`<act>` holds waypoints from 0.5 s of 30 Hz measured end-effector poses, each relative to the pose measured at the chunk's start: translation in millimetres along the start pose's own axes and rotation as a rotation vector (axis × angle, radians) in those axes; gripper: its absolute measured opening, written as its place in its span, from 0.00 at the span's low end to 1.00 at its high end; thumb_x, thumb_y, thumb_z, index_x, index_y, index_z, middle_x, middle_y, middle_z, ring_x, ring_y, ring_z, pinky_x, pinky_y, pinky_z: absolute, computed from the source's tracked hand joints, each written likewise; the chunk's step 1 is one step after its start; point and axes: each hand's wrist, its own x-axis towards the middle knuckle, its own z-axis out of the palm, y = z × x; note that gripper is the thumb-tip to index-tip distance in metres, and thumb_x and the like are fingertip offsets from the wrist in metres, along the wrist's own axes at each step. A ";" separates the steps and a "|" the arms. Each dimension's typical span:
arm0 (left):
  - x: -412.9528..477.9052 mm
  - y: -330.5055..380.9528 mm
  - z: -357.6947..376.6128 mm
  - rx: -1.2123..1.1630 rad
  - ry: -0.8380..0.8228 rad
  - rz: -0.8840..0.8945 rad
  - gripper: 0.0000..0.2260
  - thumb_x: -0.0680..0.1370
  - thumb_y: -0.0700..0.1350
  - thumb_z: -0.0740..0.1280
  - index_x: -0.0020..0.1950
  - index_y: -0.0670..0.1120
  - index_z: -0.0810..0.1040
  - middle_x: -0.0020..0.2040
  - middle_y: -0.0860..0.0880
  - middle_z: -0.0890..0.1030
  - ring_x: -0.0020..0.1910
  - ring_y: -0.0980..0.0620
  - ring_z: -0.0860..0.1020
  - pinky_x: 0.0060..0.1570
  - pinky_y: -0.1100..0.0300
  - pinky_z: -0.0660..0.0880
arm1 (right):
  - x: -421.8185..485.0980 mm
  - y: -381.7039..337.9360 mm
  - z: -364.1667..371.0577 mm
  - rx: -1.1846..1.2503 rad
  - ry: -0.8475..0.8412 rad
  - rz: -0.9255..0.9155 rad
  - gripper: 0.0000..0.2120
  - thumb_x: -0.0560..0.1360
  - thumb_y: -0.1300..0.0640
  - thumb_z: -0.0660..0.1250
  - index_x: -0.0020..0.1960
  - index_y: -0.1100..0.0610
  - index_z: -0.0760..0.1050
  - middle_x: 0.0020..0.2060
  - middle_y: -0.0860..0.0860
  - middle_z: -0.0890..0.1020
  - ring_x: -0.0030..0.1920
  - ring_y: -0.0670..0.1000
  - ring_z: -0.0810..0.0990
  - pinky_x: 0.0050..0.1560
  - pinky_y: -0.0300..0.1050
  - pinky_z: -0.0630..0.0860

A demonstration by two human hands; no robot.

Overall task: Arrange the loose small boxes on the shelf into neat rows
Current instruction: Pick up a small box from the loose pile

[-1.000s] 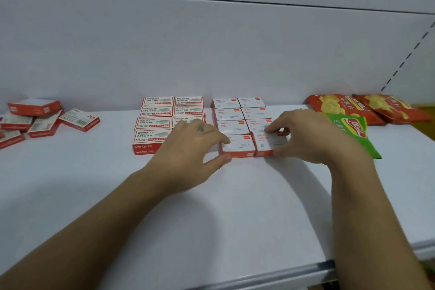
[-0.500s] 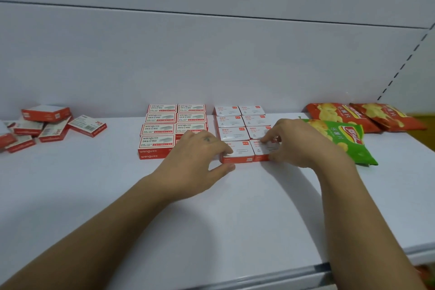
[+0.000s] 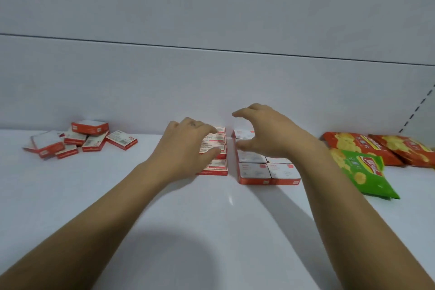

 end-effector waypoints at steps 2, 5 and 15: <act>-4.8 -16.4 -9.0 0.010 0.008 -0.070 0.21 0.76 0.60 0.62 0.66 0.54 0.72 0.64 0.54 0.76 0.65 0.51 0.68 0.61 0.51 0.62 | 9.7 -12.5 2.4 0.027 0.002 -0.038 0.34 0.71 0.44 0.70 0.74 0.46 0.60 0.70 0.48 0.67 0.69 0.51 0.65 0.68 0.49 0.66; -16.7 -40.6 -23.0 0.043 0.009 -0.170 0.22 0.76 0.62 0.62 0.67 0.55 0.70 0.66 0.55 0.74 0.66 0.52 0.67 0.63 0.51 0.61 | 23.9 -33.9 9.8 0.059 0.000 -0.098 0.35 0.71 0.44 0.71 0.74 0.45 0.60 0.71 0.48 0.66 0.69 0.51 0.66 0.69 0.51 0.66; -90.8 -132.3 -65.7 0.079 0.094 -0.433 0.23 0.72 0.63 0.60 0.63 0.54 0.76 0.61 0.53 0.78 0.62 0.49 0.71 0.59 0.50 0.65 | 75.1 -133.8 45.5 0.155 0.046 -0.293 0.30 0.74 0.45 0.68 0.73 0.47 0.63 0.70 0.47 0.65 0.69 0.50 0.66 0.67 0.48 0.66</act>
